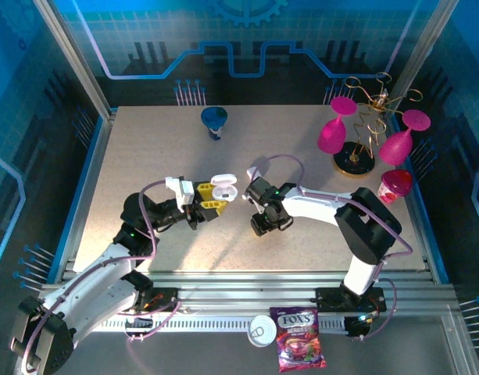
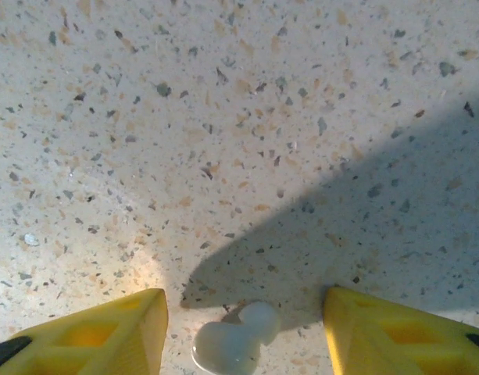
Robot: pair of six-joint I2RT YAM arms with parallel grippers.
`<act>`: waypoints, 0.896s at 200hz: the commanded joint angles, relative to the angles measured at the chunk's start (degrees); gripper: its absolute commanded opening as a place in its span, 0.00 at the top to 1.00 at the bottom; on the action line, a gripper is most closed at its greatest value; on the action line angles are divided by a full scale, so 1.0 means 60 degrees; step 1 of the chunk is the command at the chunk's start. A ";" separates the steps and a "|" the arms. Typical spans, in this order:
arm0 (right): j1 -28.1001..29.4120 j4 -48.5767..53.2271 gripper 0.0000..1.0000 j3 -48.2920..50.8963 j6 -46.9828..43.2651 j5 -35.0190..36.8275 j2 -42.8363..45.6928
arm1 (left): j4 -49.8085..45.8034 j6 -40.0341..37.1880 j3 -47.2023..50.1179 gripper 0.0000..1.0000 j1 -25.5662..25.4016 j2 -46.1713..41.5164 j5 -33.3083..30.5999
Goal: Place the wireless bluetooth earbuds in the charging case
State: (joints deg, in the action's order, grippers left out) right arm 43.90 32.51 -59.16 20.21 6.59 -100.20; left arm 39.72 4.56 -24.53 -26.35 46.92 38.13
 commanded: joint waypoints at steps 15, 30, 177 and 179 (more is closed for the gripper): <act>-0.0263 0.0107 0.46 0.0007 0.0189 -0.0191 0.0175 | 0.0436 0.0177 0.0005 0.80 0.0059 0.0025 0.0003; -0.0248 0.0144 0.46 -0.0140 0.0140 -0.0175 0.0202 | 0.0411 0.0178 0.0006 0.80 0.0055 0.0019 0.0003; -0.0397 -0.1177 0.38 -0.0200 -0.0628 -0.2199 -0.0217 | 0.0199 0.0102 0.0048 0.80 0.0058 -0.0134 -0.0102; -0.0398 -0.1183 0.38 -0.0174 -0.0625 -0.2220 -0.0196 | 0.0193 0.0097 0.0054 0.80 0.0056 -0.0130 -0.0108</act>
State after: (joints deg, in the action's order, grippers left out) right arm 42.13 25.56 -60.12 17.43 -3.68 -101.62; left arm 39.70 4.56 -24.51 -26.35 47.03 38.11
